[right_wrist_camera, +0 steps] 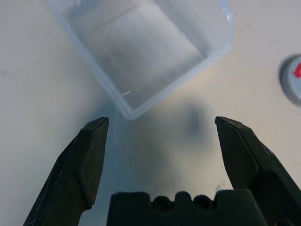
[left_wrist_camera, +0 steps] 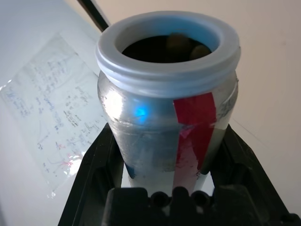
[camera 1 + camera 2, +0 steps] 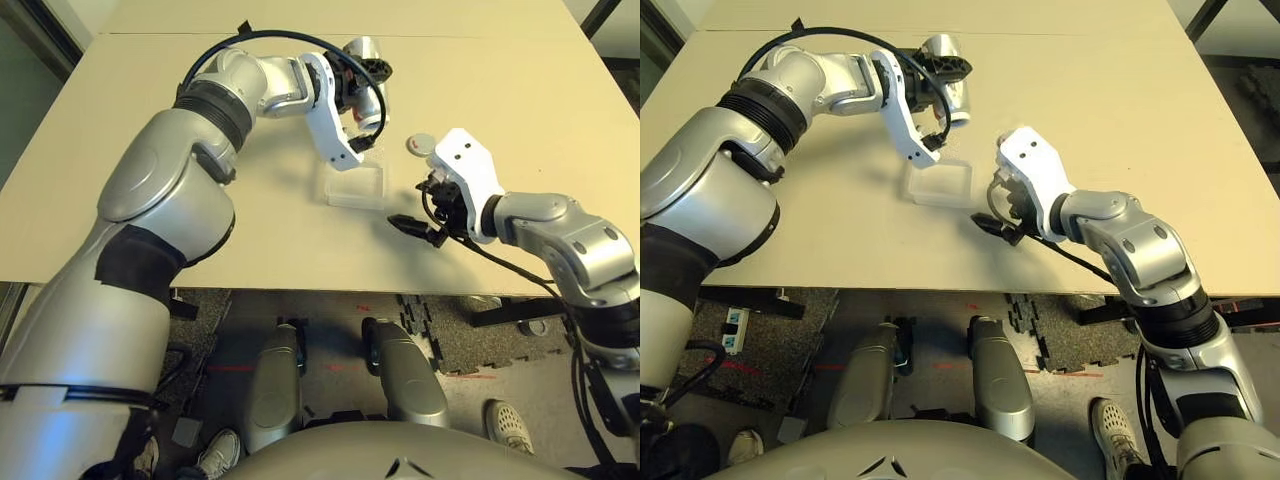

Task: Pour the medicine from the bottle into the box.

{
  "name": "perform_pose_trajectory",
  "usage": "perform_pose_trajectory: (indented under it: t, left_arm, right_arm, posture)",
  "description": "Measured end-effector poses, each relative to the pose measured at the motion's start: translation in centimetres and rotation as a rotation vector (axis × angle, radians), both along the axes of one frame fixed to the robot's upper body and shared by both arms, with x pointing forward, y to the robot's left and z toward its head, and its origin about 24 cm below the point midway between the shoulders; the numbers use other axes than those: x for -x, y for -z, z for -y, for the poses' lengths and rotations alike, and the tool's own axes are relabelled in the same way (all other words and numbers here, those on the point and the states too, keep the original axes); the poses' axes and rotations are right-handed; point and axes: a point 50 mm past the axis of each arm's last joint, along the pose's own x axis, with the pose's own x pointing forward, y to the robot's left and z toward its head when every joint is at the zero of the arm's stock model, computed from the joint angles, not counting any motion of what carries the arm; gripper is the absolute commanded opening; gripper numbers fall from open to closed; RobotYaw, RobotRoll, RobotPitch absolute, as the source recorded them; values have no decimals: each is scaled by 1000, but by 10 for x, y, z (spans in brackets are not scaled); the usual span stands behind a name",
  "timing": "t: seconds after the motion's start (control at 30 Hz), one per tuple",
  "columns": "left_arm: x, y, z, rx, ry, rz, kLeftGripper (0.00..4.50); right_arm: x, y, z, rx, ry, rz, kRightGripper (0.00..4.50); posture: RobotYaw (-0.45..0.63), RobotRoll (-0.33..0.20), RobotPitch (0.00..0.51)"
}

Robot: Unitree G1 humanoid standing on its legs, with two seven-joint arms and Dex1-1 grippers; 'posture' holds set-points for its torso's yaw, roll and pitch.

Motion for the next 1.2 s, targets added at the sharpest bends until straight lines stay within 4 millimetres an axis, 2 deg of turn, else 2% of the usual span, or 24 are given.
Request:
perform_pose_trajectory:
  t: [0.3,0.43,0.5,0.6,0.97,1.1,1.2]
  left_arm:
    - [-1,0,-4,5,-5,8,2718]
    - [-1,3,-1,-45,29,51,2718]
    - [1,9,2,-82,56,62,2718]
    - [5,32,4,-134,104,41,2718]
    - [5,35,3,-119,120,77,2718]
    - [3,29,2,-9,78,35,2718]
    - [2,9,3,266,-8,-88,2718]
  right_arm:
    - [-5,-4,0,-7,-2,13,4500]
    - [-6,-7,1,2,-16,17,4500]
    - [-7,-7,2,2,-17,12,4500]
    - [-7,-6,2,0,-20,6,4500]
    - [-7,-6,2,0,-19,1,4500]
    - [-7,-6,2,0,-19,1,4500]
    - [-7,-6,2,0,-19,-1,4500]
  posture:
    - [-71,0,176]
    - [-64,0,178]
    - [-65,0,180]
    - [-70,0,183]
    - [-76,0,186]
    - [-82,0,189]
    - [-83,0,189]
